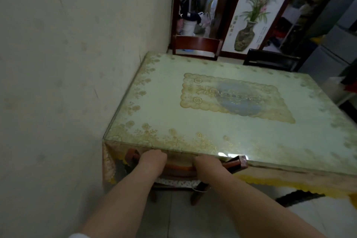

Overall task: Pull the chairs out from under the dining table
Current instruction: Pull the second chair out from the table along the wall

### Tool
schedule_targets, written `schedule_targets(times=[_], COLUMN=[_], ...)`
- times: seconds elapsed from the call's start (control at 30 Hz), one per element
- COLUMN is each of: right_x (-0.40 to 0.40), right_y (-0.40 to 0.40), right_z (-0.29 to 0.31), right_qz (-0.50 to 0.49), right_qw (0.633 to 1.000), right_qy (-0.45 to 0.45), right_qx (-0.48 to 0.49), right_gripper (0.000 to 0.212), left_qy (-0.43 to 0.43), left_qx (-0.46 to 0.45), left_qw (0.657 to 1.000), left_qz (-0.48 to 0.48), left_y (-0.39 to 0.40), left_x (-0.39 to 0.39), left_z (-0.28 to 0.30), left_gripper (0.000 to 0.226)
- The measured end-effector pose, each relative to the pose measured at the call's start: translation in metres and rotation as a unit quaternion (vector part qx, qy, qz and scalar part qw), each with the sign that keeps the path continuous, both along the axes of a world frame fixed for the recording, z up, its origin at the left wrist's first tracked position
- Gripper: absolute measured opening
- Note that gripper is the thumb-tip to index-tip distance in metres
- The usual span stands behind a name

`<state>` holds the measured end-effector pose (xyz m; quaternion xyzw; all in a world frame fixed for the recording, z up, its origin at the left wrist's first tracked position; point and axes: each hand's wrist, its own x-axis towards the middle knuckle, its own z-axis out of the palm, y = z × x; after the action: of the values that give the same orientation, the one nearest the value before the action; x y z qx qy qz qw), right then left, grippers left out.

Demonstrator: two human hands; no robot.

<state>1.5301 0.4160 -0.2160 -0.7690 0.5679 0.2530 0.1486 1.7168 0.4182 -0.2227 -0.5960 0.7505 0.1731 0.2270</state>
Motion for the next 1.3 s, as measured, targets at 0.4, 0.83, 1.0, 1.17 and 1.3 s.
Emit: schedule_targets(times=[0.4, 0.83, 1.0, 1.17, 1.3], right_x=[-0.003, -0.001, 0.001, 0.001, -0.004], right_y=[0.014, 0.055, 0.083, 0.118, 0.148], right_z=[0.001, 0.01, 0.008, 0.009, 0.016], right_qz=[0.024, 0.01, 0.007, 0.015, 0.027], right_qw=[0.998, 0.999, 1.0, 1.0, 1.0], right_qy=[0.009, 0.009, 0.008, 0.008, -0.004], right_qx=[-0.053, -0.034, -0.024, -0.008, 0.0], right_gripper=[0.025, 0.014, 0.01, 0.01, 0.01], left_qy=[0.002, -0.004, -0.005, -0.005, -0.003], left_qx=[0.006, -0.008, -0.011, -0.007, 0.009], left_qw=[1.0, 0.999, 0.999, 0.999, 1.0], left_qz=[-0.009, -0.038, -0.036, -0.034, -0.027], left_y=[0.01, 0.047, 0.077, 0.113, 0.144], left_x=[-0.002, -0.001, 0.001, 0.002, -0.001], left_z=[0.004, 0.016, 0.015, 0.015, 0.022], left_gripper=[0.025, 0.028, 0.026, 0.023, 0.026])
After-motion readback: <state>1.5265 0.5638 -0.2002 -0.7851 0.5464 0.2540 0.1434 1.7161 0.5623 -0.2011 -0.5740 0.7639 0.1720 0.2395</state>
